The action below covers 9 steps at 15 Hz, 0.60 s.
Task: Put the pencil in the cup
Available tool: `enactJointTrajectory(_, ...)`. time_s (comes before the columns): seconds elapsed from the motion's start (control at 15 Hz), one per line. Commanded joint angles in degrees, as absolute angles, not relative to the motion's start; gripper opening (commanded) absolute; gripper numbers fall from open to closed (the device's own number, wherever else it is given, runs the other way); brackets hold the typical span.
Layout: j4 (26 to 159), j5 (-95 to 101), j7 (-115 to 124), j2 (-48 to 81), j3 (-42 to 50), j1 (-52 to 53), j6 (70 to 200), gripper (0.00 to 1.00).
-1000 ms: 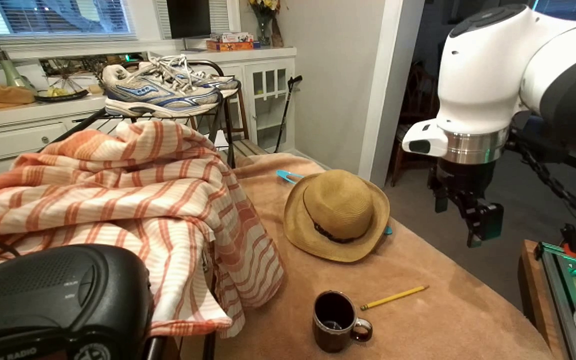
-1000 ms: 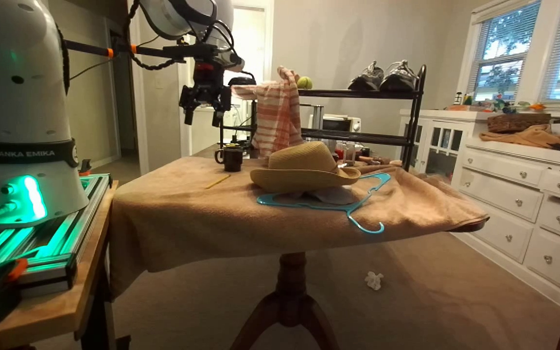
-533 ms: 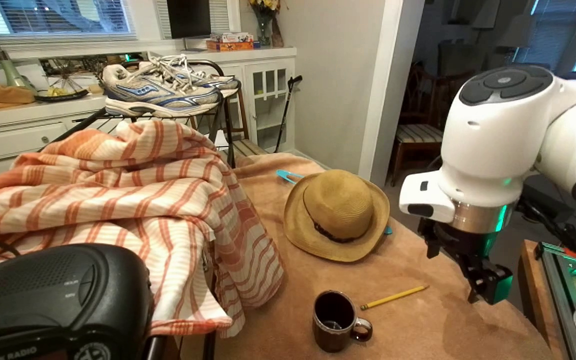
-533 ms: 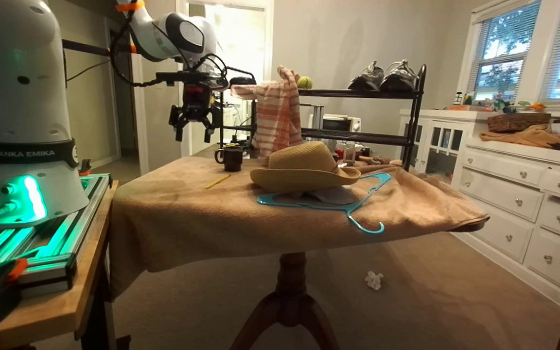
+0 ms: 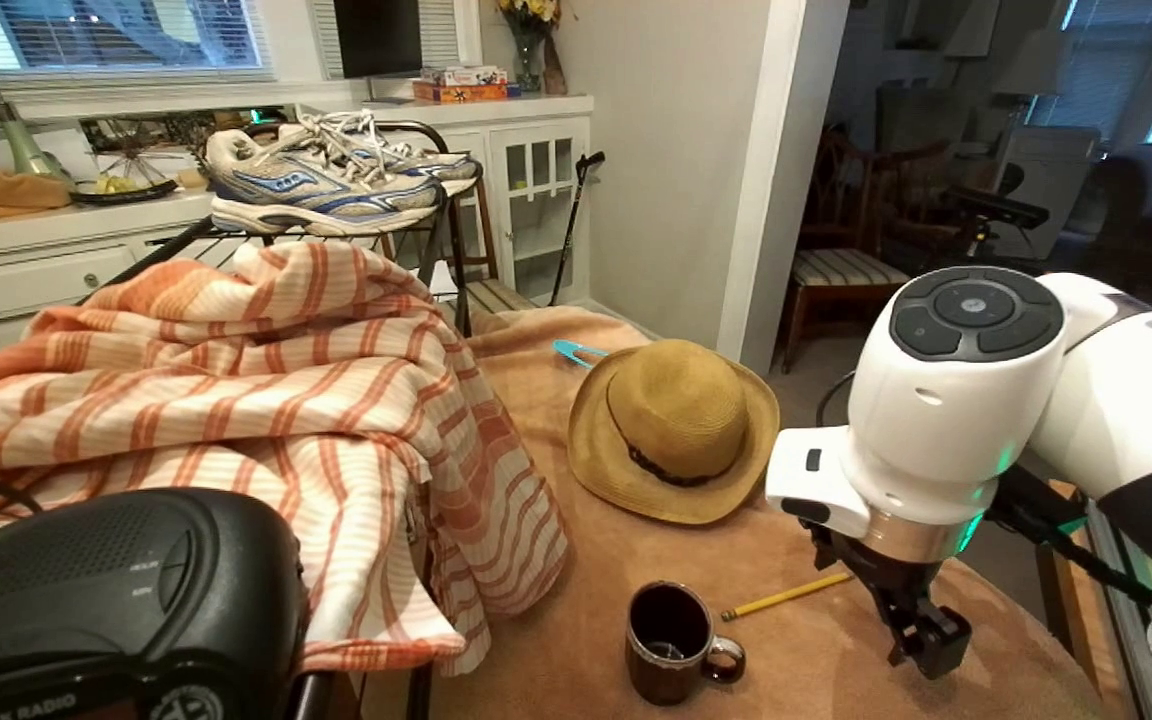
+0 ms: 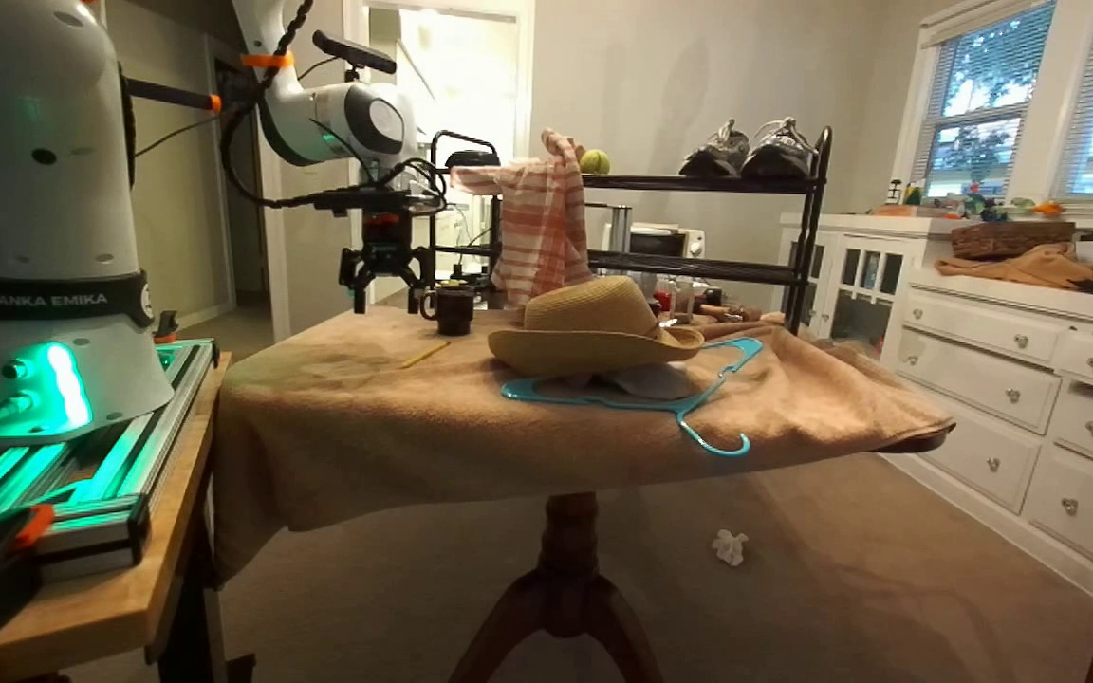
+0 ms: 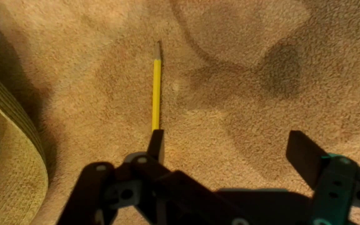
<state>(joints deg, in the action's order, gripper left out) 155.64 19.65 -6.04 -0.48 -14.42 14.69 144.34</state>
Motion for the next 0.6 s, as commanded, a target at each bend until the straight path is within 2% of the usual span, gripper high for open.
enactJointTrajectory(0.0, 155.6, 19.5, -6.2, -0.4, -14.5, 14.6, 144.2, 1.00)
enactJointTrajectory(0.53, 152.8, 20.3, -6.6, 2.5, -13.9, 14.0, 145.2, 1.00)
